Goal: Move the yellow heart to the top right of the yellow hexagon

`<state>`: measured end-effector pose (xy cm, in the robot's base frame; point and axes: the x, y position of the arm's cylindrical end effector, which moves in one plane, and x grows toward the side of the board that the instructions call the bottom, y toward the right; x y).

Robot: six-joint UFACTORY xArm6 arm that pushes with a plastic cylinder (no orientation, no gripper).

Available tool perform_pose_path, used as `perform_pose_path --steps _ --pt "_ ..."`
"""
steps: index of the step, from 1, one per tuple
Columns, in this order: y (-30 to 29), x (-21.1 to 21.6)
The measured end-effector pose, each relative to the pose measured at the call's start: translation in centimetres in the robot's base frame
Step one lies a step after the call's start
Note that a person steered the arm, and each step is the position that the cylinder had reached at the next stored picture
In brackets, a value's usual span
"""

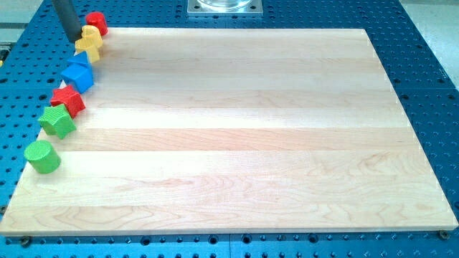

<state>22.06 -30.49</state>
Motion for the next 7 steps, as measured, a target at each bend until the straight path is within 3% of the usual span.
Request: perform_pose_path --steps 3,7 --pt "0.1 -3.0" --pt "1.6 0.0"
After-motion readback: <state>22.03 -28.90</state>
